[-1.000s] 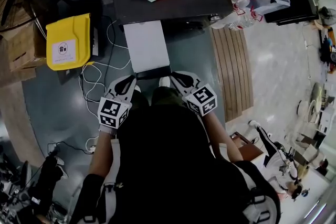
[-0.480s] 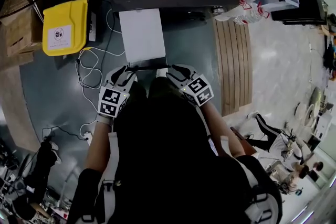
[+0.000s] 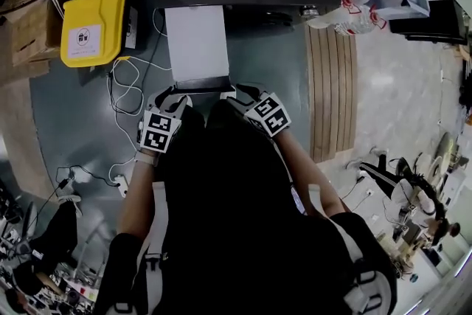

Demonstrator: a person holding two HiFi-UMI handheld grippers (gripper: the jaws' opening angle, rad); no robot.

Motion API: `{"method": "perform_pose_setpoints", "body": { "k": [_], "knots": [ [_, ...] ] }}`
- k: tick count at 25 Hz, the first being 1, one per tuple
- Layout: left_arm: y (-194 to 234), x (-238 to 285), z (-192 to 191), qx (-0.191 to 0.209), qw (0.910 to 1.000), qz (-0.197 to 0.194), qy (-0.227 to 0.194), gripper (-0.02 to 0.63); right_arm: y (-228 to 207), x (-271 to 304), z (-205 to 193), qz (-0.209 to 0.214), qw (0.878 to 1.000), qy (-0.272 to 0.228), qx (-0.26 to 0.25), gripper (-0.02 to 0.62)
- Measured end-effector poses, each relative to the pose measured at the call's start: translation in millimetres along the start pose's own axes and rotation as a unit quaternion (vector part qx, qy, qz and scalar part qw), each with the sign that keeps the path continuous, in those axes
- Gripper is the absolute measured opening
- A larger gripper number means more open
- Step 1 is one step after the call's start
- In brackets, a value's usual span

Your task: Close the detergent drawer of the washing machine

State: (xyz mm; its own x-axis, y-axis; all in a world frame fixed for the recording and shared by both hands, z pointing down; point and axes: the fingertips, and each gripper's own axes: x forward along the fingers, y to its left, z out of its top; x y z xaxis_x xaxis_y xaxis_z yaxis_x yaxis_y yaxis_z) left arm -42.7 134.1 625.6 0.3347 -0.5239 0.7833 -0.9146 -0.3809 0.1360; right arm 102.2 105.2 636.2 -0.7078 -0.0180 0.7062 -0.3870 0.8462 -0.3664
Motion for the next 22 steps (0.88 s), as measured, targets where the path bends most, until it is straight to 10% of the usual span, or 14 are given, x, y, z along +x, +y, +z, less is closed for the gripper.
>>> {"method": "perform_pose_setpoints", "body": {
  "k": [22],
  "knots": [
    [4,6,-3,-0.025,0.9978,0.044,0.043,0.206,-2,12,0,0.108,0.991,0.022,-0.08,0.098]
  ]
}}
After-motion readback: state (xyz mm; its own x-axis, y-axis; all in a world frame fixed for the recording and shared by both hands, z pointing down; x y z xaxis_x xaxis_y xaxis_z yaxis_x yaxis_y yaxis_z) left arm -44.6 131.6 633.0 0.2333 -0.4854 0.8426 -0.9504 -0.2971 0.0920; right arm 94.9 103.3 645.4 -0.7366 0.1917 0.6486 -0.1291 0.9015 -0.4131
